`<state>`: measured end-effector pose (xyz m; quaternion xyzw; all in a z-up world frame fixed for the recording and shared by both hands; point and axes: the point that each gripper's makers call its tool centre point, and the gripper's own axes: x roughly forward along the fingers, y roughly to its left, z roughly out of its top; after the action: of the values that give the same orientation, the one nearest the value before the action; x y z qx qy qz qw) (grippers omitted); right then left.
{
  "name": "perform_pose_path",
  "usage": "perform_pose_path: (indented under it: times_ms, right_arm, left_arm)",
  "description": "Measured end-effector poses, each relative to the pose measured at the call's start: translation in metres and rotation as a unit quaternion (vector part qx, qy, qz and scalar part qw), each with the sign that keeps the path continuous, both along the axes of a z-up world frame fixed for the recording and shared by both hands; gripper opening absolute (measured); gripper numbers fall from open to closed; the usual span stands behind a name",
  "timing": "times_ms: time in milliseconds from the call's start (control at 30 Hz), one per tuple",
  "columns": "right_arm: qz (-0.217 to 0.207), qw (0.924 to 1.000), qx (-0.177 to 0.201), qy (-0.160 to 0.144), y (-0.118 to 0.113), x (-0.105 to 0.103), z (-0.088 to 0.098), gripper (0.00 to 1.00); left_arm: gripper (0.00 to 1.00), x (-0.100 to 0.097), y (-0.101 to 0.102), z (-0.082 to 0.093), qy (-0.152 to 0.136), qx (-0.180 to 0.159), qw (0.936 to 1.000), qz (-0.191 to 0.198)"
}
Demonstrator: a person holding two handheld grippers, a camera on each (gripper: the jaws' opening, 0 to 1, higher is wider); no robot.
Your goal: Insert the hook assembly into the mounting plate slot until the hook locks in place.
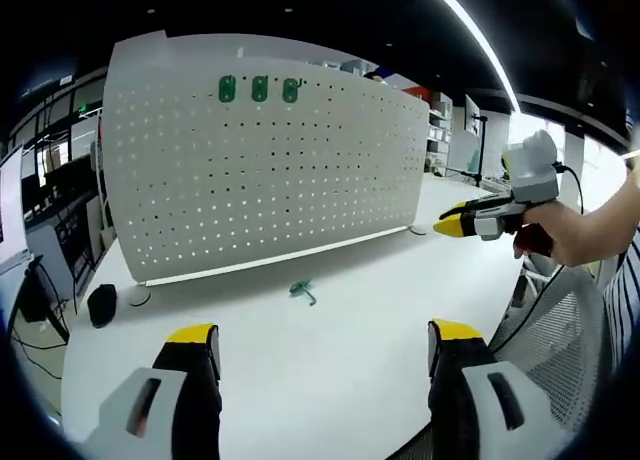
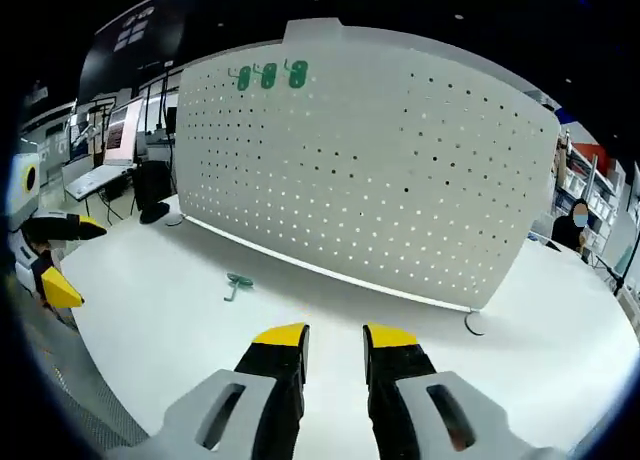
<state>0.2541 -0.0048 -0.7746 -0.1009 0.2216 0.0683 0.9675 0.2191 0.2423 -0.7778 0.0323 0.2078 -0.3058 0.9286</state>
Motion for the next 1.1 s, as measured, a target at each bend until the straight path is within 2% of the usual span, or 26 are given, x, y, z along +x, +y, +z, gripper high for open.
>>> perform_pose_path:
  times_ms: [200, 600, 700, 967, 1100]
  right_arm:
    - [-0.004, 0.9995, 0.026, 0.016, -0.007, -0.012, -0.008, 0.20]
    - [0.027, 0.9965, 0.022, 0.075, -0.001, -0.040, -0.038, 0.21]
    - [0.040, 0.9944, 0.025, 0.095, 0.006, -0.044, -0.046, 0.21]
    - [0.079, 0.9912, 0.022, 0.104, 0.032, -0.040, -0.052, 0.21]
    - [0.110, 0.9864, 0.021, 0.121, 0.052, -0.039, -0.060, 0.21]
  left_arm:
    - [0.88, -0.001, -0.001, -0.003, 0.006, 0.003, 1.0000, -0.003]
    - [0.88, -0.004, -0.005, -0.010, 0.018, 0.014, 0.9996, -0.013]
    - [0.88, -0.003, -0.003, -0.011, 0.020, 0.014, 0.9996, -0.010]
    - [0.88, -0.001, 0.001, -0.013, 0.025, 0.014, 0.9996, 0.001]
    - [0.88, 0.001, 0.006, -0.014, 0.031, 0.013, 0.9994, 0.013]
